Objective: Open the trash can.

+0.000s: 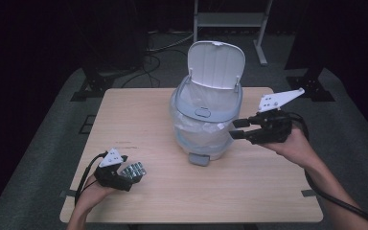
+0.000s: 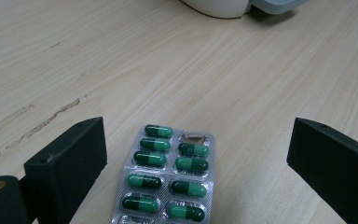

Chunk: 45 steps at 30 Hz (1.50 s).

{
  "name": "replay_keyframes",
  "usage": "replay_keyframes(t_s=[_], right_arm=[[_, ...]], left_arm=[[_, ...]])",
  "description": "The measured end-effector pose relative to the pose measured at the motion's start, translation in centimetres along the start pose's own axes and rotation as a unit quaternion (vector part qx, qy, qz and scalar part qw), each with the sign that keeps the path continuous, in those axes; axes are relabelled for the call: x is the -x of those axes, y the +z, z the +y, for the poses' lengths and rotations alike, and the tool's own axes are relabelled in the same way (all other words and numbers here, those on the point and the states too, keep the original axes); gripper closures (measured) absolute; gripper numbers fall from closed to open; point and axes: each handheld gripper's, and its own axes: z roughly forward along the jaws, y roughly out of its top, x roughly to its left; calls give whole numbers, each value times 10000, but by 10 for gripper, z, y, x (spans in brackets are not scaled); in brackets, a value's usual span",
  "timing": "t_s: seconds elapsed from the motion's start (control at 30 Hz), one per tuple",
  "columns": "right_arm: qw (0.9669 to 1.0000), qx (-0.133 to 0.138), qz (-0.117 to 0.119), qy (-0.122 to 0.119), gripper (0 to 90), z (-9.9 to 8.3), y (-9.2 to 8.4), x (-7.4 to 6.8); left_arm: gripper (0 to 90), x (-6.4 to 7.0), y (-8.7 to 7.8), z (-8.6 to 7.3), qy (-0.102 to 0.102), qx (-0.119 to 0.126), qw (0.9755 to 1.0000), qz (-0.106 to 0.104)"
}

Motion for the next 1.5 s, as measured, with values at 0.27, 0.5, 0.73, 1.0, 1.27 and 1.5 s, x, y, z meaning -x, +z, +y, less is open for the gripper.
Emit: replay_keyframes(t_s=[0.27,0.5,0.73,1.0,1.27,1.5], right_arm=[[9997,-35,-146,182,454,-28,0,7],[9994,-131,-90,311,432,-49,11,16],[9989,-181,-45,430,381,-70,18,19],[9984,-158,-47,537,371,-91,19,19],[9978,-120,-11,658,366,-114,24,21],[9973,-84,23,725,358,-131,28,19]], left_arm=[[38,0,1,0,74,-37,10000,-23],[43,-1,1,-1,96,-51,9999,-29],[43,-1,3,-1,97,-83,9999,-80],[45,-4,3,-1,206,-169,9996,-83],[51,-10,8,-4,277,-282,9991,-132],[76,-12,18,-9,359,-448,9983,-85]])
